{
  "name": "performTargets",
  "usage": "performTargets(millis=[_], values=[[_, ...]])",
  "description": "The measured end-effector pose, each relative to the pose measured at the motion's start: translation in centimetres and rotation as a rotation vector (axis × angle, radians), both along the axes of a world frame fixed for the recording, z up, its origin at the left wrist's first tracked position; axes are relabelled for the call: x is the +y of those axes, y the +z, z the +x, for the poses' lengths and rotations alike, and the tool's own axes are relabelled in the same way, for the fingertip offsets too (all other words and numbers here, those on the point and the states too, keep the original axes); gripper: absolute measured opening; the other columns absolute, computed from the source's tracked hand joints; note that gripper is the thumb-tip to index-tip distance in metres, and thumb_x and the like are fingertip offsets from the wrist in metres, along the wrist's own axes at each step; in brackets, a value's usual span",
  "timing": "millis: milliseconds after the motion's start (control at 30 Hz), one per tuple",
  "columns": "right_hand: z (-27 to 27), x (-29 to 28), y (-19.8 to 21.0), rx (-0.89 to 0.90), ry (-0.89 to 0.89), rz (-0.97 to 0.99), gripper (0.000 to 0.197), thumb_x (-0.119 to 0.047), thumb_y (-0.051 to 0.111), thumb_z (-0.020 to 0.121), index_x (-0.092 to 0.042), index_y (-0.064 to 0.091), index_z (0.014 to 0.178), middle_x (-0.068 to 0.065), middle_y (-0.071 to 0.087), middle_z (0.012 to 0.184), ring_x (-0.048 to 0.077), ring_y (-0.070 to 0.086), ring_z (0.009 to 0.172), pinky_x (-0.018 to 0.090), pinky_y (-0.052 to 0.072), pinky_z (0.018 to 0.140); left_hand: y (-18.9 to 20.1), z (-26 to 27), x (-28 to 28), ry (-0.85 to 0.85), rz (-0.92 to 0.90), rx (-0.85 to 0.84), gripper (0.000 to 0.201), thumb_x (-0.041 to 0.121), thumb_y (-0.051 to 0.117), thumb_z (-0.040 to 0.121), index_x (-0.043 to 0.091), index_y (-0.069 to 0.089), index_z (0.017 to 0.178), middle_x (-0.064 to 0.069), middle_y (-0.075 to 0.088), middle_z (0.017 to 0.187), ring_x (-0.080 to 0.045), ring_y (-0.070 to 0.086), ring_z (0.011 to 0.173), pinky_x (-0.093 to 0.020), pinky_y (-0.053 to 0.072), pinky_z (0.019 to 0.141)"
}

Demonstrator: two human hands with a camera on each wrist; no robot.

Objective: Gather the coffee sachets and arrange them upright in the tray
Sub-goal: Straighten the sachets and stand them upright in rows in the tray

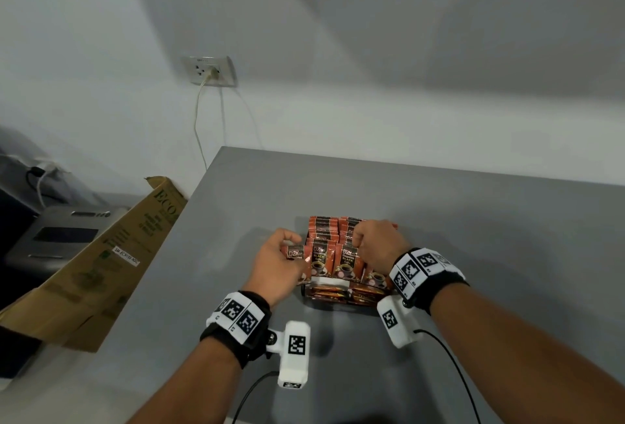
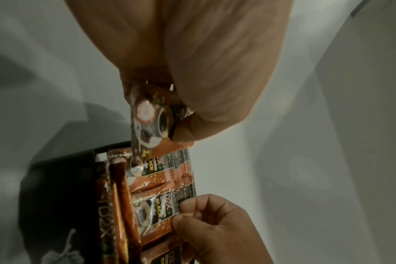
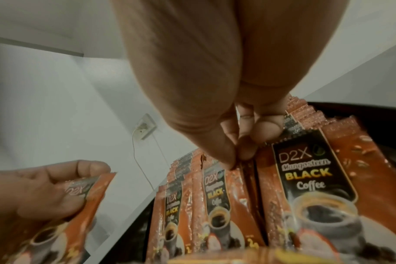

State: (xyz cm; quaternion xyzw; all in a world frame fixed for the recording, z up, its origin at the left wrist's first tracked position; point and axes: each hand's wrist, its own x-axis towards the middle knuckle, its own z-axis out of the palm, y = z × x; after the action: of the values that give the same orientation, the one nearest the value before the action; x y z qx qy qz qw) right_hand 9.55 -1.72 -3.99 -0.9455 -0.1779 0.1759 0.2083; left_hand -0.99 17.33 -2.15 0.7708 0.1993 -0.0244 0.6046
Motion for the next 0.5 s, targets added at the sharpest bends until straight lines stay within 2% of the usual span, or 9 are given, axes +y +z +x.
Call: performTargets(millis=[67, 167, 267, 400, 500], values=[[-0.1, -0.1, 0.1, -0.002, 0.001, 0.019, 0.025, 0.005, 0.059, 0.088, -0.017, 0.070, 0.087, 0.000, 0.070, 0.098, 0.015, 0.066, 0.090, 0.024, 0.053, 0.079, -0.2, 0.4, 0.0, -0.043, 0.068, -0.021, 0.031, -0.006, 0.069, 0.083, 0.020, 0.058, 0.095, -0.006, 0.068, 0.089, -0.010, 0.066, 0.057, -0.028, 0.050, 0.051], [-0.5, -1.0, 1.5, -0.038, -0.018, 0.082, 0.017, -0.005, 0.063, 0.088, -0.020, 0.071, 0.091, -0.006, 0.067, 0.094, 0.011, 0.064, 0.088, 0.023, 0.053, 0.079, 0.1, 1.5, -0.2, -0.113, 0.223, -0.055, 0.020, 0.006, 0.064, 0.091, 0.025, 0.058, 0.093, -0.002, 0.067, 0.093, -0.017, 0.070, 0.073, -0.034, 0.059, 0.062], [-1.6, -2.6, 3.3, 0.006, 0.054, 0.106, 0.008, -0.020, 0.064, 0.090, -0.023, 0.072, 0.092, -0.013, 0.067, 0.094, 0.003, 0.063, 0.086, 0.017, 0.049, 0.074, 0.1, 2.8, -0.6, -0.203, 0.338, -0.095, 0.018, 0.009, 0.061, 0.094, 0.027, 0.059, 0.095, 0.007, 0.064, 0.090, -0.012, 0.068, 0.075, -0.025, 0.057, 0.062], [-3.9, -4.5, 3.8, 0.178, 0.201, -0.012, 0.020, -0.030, 0.067, 0.088, -0.024, 0.073, 0.106, -0.016, 0.065, 0.102, 0.003, 0.061, 0.094, 0.018, 0.046, 0.078, -1.1, 4.0, -1.0, -0.380, 0.517, -0.053, 0.019, 0.011, 0.065, 0.091, 0.029, 0.060, 0.092, 0.012, 0.064, 0.090, -0.011, 0.064, 0.084, -0.023, 0.051, 0.070], [-4.9, -5.3, 3.4, 0.190, 0.202, -0.042, 0.029, -0.038, 0.069, 0.087, -0.025, 0.070, 0.114, -0.011, 0.066, 0.107, 0.007, 0.062, 0.097, 0.020, 0.049, 0.081, -2.2, 4.3, -1.0, -0.452, 0.596, -0.036, 0.026, 0.007, 0.066, 0.088, 0.032, 0.058, 0.084, 0.015, 0.065, 0.088, -0.011, 0.065, 0.087, -0.030, 0.055, 0.081]])
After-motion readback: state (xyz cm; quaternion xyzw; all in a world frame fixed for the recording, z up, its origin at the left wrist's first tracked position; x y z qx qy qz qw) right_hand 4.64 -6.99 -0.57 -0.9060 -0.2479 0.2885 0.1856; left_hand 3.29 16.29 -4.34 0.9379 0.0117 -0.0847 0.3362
